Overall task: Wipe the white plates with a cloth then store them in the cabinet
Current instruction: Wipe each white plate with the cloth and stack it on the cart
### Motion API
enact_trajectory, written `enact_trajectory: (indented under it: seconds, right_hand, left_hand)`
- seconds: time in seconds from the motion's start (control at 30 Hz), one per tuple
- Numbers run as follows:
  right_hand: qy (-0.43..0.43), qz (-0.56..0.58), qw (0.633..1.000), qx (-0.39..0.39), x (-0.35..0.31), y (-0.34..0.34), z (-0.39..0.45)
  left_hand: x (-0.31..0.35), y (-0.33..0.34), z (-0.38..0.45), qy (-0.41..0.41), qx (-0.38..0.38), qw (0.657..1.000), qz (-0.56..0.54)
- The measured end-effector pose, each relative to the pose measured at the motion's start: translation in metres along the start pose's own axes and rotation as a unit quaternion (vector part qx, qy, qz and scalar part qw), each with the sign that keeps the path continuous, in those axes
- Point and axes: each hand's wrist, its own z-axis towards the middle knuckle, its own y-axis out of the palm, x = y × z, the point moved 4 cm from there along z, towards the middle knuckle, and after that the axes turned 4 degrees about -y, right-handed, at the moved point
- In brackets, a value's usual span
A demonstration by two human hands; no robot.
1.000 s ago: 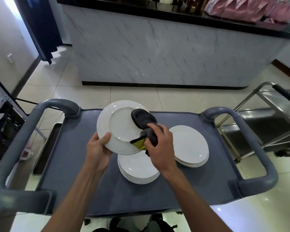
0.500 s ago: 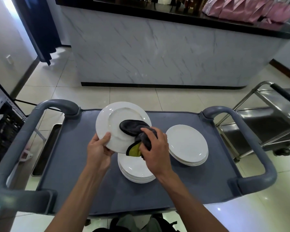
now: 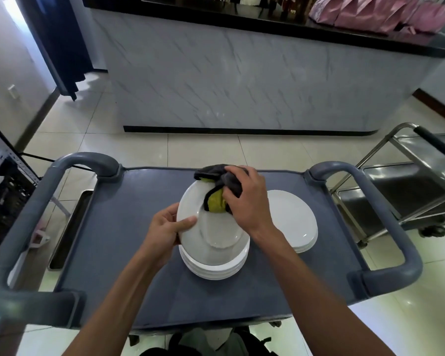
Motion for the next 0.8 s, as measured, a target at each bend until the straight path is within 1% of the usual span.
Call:
enact_trajectory:
  seconds: [0.13, 0.37, 0.47, 0.57, 0.8]
  right_hand:
    - [-0.042, -0.026, 0.998, -0.025, -0.015, 0.012, -0.008]
    - [-0.065, -0.037, 0.995, -0.065, -0.013, 0.020, -0.024]
    - [-0.040, -0.035, 0.997, -0.060, 0.002, 0.016, -0.031]
    - [0.002, -0.021, 0.998, -0.056, 0.021, 0.009, -0.035]
    - [0.089, 0.007, 0.996, -0.021, 0.061, -0.012, -0.044]
  left_hand:
    - [-0.002, 0.001, 0.000, -0.006, 0.004, 1.000, 0.005]
    - [-0.005, -0.011, 0.002, -0.004, 0.025, 0.999, -0.035]
    - [-0.006, -0.015, 0.000, -0.004, 0.048, 0.997, -0.067]
    - [-0.004, -0.018, -0.001, 0.000, 0.062, 0.996, -0.065]
    - [-0.003, -0.011, 0.001, -0.002, 0.068, 0.995, -0.076]
